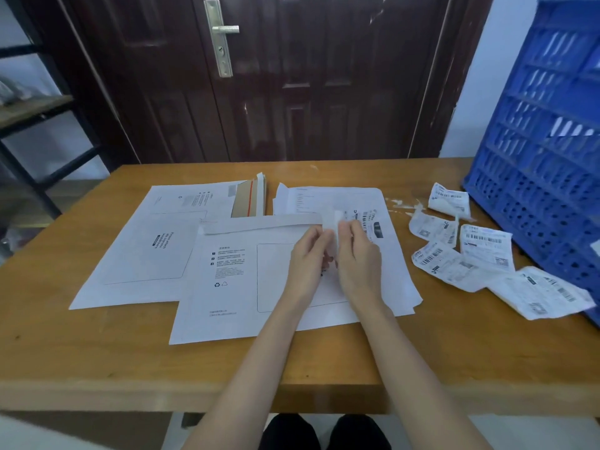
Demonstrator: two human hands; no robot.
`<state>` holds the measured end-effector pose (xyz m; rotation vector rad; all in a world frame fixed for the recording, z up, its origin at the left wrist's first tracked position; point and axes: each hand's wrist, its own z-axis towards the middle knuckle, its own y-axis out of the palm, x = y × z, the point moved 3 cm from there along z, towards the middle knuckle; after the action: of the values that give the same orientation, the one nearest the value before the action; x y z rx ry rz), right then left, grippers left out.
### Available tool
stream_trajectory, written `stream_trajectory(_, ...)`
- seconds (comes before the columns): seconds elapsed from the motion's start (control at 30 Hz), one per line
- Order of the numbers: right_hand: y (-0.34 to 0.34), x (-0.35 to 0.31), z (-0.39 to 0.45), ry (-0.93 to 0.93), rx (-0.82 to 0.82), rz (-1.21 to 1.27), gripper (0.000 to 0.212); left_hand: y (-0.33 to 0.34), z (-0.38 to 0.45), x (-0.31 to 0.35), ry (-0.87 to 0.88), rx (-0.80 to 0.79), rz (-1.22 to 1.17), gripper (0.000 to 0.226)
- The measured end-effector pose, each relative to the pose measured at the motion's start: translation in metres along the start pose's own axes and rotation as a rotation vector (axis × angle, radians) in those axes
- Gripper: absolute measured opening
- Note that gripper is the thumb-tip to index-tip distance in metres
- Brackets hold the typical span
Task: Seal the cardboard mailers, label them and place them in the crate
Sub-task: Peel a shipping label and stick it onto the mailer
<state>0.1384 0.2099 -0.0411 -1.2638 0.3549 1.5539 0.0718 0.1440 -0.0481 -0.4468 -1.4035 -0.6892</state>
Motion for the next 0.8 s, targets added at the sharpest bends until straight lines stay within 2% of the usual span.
stream_trajectory(0.07,0.001,-0.001,0.000,-0.079,0.021,-0.094,0.029,0.002,-0.001,0.001,0.016,0.029,-0.006,0.029)
stream_trajectory(0.2,0.007,-0.004,-0.002,-0.211,0.016,-0.221,0.033,0.001,-0.004,0.000,0.108,0.197,0.094,0.038)
stream_trajectory(0.33,0.010,-0.003,-0.002,-0.237,0.007,-0.250,0.037,-0.004,-0.003,-0.001,0.158,0.267,0.200,0.040)
stream_trajectory(0.43,0.009,-0.003,0.000,-0.165,-0.012,-0.197,0.035,-0.004,-0.001,-0.002,0.092,0.220,0.087,0.040)
stream_trajectory(0.6,0.007,-0.001,0.000,0.075,-0.095,0.098,0.035,-0.008,0.005,-0.004,-0.031,0.131,-0.045,0.030)
stream_trajectory(0.8,0.009,0.006,0.003,0.285,-0.058,0.391,0.040,-0.009,0.004,-0.002,-0.064,0.106,-0.108,0.028)
